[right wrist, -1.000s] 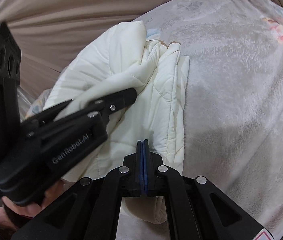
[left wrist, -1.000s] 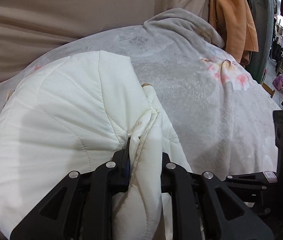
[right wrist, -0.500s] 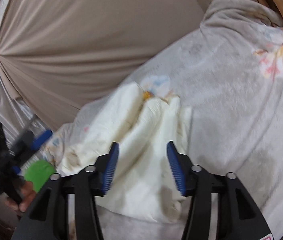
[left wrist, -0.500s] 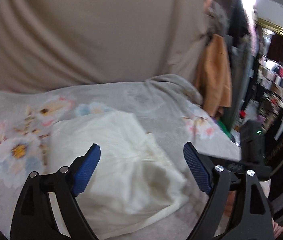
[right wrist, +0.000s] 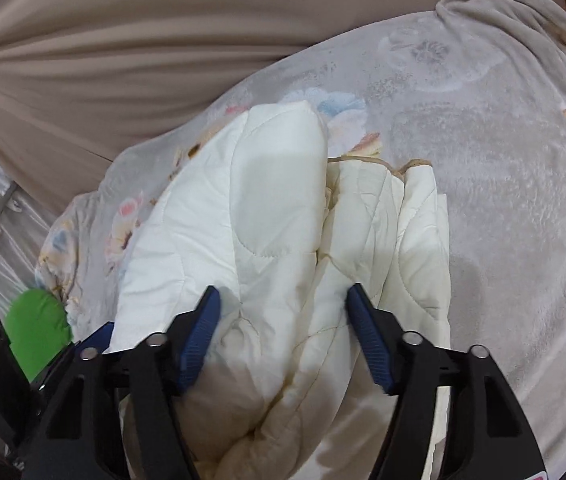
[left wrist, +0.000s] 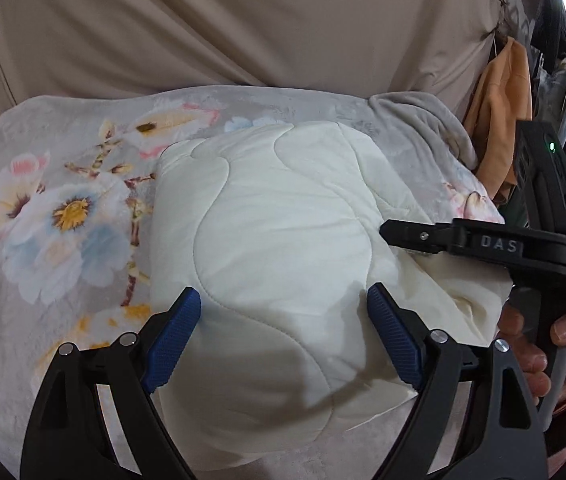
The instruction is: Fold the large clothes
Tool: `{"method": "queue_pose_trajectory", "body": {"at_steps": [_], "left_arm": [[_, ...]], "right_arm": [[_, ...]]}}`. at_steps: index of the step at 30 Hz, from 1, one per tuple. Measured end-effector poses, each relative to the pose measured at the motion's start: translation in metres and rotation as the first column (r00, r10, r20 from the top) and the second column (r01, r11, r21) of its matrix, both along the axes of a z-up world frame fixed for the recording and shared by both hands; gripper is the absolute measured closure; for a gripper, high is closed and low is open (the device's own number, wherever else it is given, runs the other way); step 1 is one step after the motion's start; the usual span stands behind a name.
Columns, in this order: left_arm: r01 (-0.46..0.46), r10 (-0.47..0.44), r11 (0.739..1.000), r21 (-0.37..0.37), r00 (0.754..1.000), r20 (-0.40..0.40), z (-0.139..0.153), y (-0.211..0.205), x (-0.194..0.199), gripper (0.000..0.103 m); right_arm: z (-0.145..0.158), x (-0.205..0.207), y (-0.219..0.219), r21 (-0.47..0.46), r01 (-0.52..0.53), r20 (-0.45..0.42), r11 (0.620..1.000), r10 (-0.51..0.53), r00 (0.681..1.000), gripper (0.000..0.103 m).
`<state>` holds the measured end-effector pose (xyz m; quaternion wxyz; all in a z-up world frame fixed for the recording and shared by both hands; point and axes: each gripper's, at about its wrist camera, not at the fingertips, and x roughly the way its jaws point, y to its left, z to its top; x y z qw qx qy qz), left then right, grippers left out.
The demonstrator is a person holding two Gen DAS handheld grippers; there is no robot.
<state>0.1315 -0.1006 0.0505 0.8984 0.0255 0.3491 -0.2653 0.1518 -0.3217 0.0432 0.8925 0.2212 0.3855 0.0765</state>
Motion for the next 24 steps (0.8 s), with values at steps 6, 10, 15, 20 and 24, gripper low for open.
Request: {"method": "queue_pose_trajectory", "body": {"at_steps": [6, 10, 15, 20, 24], "left_arm": [[0.015, -0.015, 1.0, -0.012, 1.0, 0.013, 0.009, -0.012, -0.005, 0.02], [0.076, -0.076, 0.997, -0.001, 0.997, 0.03, 0.013, -0.035, -0.015, 0.02], [0.086, -0.092, 0.992, 0.093, 0.993, 0.069, -0.005, -0.071, -0.022, 0.02], [0.051, -0.063, 0.988, 0.143, 0.995, 0.078, -0.021, -0.084, -0.022, 0.016], [0.034, -0.046, 0.988, 0.153, 0.996, 0.077, -0.025, -0.083, -0.02, 0.015]], "right_arm": [[0.032, -0.034, -0.008, -0.023, -0.017, 0.172, 1.0, 0.021, 0.985, 0.093], [0.02, -0.056, -0.037, -0.019, 0.052, 0.18, 0.998, -0.048, 0.982, 0.093], [-0.045, -0.041, -0.077, 0.135, 0.062, 0.061, 0.989, -0.071, 0.996, 0.093], [-0.064, -0.03, -0.085, 0.193, 0.029, 0.048, 0.981, -0.039, 0.998, 0.09], [-0.019, -0.058, -0.074, 0.06, 0.085, 0.14, 0.995, -0.093, 0.986, 0.085]]}}
